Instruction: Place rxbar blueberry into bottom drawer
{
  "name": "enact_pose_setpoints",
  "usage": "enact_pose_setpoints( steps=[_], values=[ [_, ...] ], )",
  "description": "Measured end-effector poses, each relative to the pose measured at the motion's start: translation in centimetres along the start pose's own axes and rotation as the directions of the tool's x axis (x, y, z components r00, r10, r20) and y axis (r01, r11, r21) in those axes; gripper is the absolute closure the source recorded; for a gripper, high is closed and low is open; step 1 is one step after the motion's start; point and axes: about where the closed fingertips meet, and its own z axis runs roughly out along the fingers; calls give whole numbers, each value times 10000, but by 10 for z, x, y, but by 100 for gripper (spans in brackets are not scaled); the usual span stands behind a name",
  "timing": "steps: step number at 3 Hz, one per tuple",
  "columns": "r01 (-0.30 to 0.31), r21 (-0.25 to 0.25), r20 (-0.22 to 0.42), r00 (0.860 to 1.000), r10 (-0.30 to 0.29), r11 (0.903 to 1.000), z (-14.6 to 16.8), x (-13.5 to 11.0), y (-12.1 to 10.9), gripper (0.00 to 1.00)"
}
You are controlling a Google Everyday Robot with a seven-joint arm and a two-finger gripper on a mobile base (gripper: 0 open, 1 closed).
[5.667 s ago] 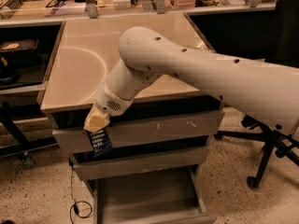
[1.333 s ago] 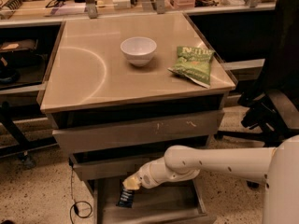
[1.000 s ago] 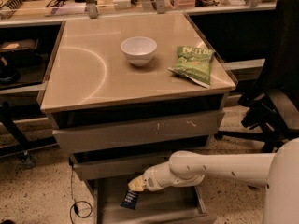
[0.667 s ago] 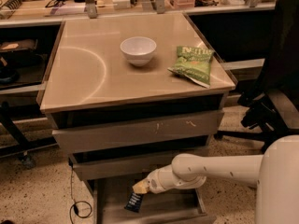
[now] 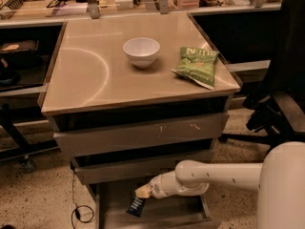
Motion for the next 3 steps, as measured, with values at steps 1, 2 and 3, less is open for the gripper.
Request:
enact_pose_setpoints(
  steps=[1,2,3],
  values=[
    [-1051,20,748,9917,1046,9945,25,5,-37,100],
    [-1732,242,1013,9802,1699,9846,43,14,-62,100],
    [-1754,219,1025,9797,1723,9843,45,14,-62,100]
  ],
)
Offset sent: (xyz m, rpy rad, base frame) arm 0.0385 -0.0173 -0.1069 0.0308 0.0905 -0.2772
